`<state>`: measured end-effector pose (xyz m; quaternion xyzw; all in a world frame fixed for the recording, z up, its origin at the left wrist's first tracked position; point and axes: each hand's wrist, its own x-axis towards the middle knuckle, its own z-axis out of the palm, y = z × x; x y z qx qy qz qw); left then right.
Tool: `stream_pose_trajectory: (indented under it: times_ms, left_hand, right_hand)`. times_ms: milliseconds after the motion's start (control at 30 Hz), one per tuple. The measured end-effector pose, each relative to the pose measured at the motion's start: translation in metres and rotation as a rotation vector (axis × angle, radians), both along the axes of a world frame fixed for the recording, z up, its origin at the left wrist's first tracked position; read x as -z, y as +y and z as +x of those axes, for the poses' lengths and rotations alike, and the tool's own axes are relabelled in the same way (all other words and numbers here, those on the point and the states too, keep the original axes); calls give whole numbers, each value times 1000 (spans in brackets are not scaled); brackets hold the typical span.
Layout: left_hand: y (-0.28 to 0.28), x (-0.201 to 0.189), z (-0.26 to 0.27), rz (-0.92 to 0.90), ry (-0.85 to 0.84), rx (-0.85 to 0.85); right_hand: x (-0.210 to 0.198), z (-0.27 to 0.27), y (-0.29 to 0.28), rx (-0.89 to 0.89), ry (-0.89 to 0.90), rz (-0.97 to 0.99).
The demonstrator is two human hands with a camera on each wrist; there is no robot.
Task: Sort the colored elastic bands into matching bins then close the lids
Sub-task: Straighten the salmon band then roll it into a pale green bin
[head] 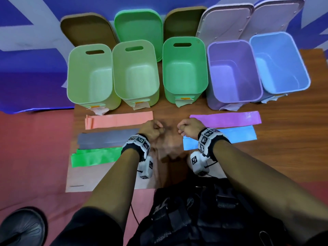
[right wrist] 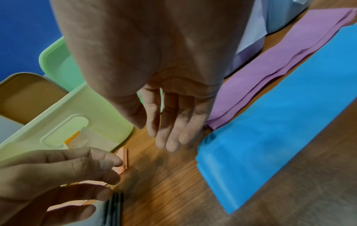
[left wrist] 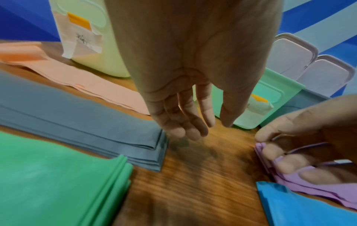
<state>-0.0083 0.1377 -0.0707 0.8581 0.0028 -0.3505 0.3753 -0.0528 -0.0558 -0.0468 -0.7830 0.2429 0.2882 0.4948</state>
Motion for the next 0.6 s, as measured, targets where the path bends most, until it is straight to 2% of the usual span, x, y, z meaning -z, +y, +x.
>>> stream_pose_trajectory:
  times_ms: [267, 600]
  left_hand:
    - [12, -5, 4, 105, -57, 12]
    - [40, -20, -5, 206, -59, -62]
  right_hand:
    - [3, 12, 16, -71, -33, -5]
    - [7, 35, 48, -347, -79, -96]
